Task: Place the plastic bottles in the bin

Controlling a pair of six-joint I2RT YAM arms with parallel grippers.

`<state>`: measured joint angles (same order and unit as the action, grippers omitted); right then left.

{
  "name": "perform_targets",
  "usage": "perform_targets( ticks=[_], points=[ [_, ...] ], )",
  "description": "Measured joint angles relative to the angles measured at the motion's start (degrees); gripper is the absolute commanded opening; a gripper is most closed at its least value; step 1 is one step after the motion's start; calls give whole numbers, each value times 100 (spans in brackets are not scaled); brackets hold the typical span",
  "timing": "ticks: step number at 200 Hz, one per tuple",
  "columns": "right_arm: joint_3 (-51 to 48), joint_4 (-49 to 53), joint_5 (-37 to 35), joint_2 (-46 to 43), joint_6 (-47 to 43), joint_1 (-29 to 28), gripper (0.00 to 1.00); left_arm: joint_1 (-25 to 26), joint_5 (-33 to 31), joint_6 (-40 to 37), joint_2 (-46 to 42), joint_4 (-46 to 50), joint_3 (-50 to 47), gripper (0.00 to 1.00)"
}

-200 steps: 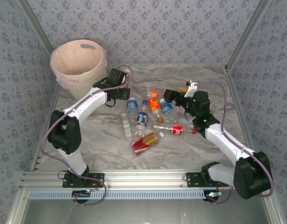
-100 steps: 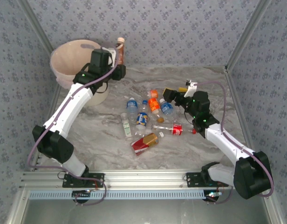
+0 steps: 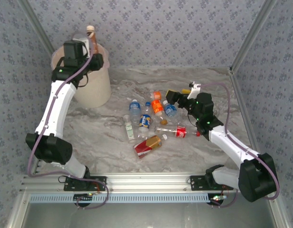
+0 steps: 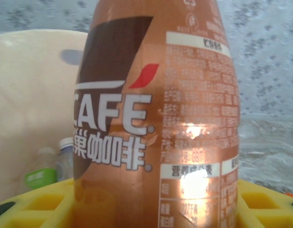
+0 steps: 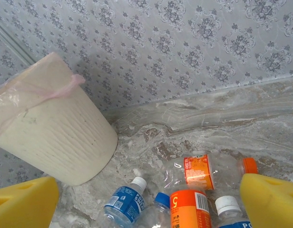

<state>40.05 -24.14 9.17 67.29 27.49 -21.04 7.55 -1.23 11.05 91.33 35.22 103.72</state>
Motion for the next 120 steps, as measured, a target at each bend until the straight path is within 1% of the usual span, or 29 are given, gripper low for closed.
perform_targets(
  ticks=[29,53,66,81,101,120],
  points=[
    [52,2,0,2,-13,-13,100,-472,114,-146,179,511,437,58],
    [55,2,-31,0,-15,-39,100,-713,186,-315,522,927,994,61],
    [55,2,-46,0,-15,-39,100,-763,186,-382,706,1119,1211,68],
    [55,4,-68,-2,-15,-50,100,-780,184,-439,870,1314,1342,79],
    [55,9,-87,-2,-15,-50,100,-782,155,-439,1016,1488,1401,85],
    [55,17,-105,-2,-15,-57,100,-780,109,-415,1082,1596,1425,89]
  ],
)
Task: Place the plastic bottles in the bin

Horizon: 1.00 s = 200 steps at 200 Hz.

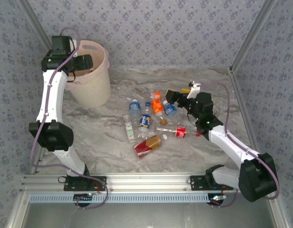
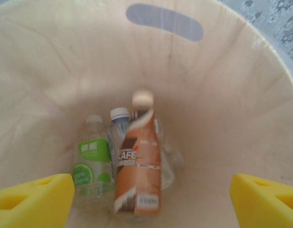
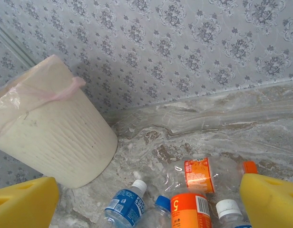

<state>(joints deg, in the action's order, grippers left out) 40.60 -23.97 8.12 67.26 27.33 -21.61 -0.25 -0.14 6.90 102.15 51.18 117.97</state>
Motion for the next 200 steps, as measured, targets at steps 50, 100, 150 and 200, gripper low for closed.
perform_targets(
  ticks=[50,100,150,200],
  points=[
    [0,114,-282,-2,-2,-20,100,-2,-28,133,26,2,61,98],
    [0,964,-979,-13,-7,-13,100,111,251,356,-140,-212,-114,98],
    [7,1926,-1172,-15,-170,-13,98,455,1034,654,-575,-925,-876,98],
    [72,2758,-1132,87,-498,-13,97,647,1799,1075,-662,-1593,-1379,98]
  ],
)
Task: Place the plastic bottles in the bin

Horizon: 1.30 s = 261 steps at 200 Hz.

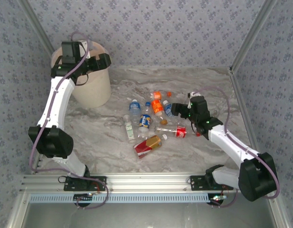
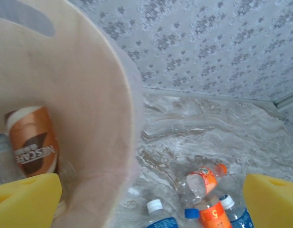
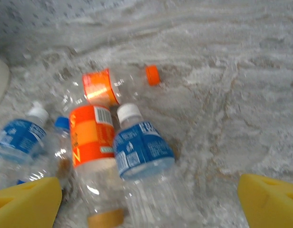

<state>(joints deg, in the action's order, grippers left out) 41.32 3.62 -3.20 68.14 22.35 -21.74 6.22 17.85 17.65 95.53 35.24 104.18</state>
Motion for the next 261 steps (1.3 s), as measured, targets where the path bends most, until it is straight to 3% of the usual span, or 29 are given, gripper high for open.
perform_targets(
  ticks=[85,127,203,261],
  points=[
    [726,1274,127,1064,-400,-116,84,1355,-142,-107,-1001,-1235,-1652,98],
    [1126,1556,170,1646,-651,-240,78,1366,-199,-103,-1029,-1447,-2107,98],
    [2188,2393,280,2944,-1471,-243,79,1368,-153,-101,-1036,-1558,-2153,98],
    [2468,2667,90,3565,-1615,-243,74,1368,-153,-101,-1051,-1574,-2225,98]
  ],
)
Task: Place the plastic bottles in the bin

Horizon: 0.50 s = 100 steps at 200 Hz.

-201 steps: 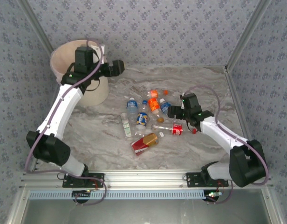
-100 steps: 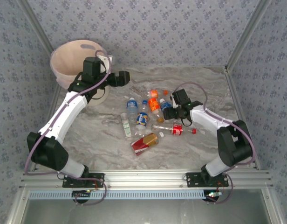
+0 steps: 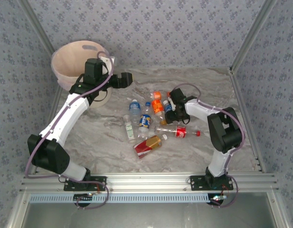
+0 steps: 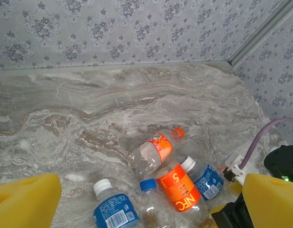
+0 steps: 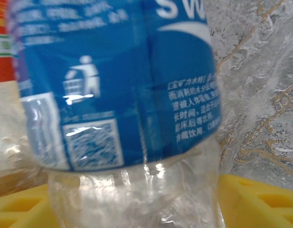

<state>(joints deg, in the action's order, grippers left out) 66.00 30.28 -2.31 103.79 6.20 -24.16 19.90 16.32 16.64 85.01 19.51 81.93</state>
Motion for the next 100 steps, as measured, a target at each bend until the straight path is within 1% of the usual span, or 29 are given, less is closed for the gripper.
perform_targets(
  ticks=[8,20,61,100],
  points=[
    [7,17,-52,39,11,2,74,0,0,0,0,-2,-2,98],
    [7,31,-144,76,46,2,69,0,0,0,0,0,-2,98],
    [-7,20,-476,70,173,0,61,0,4,28,0,-2,-2,98],
    [-229,-122,-758,-369,192,0,55,0,0,219,9,-28,-7,98]
  ],
)
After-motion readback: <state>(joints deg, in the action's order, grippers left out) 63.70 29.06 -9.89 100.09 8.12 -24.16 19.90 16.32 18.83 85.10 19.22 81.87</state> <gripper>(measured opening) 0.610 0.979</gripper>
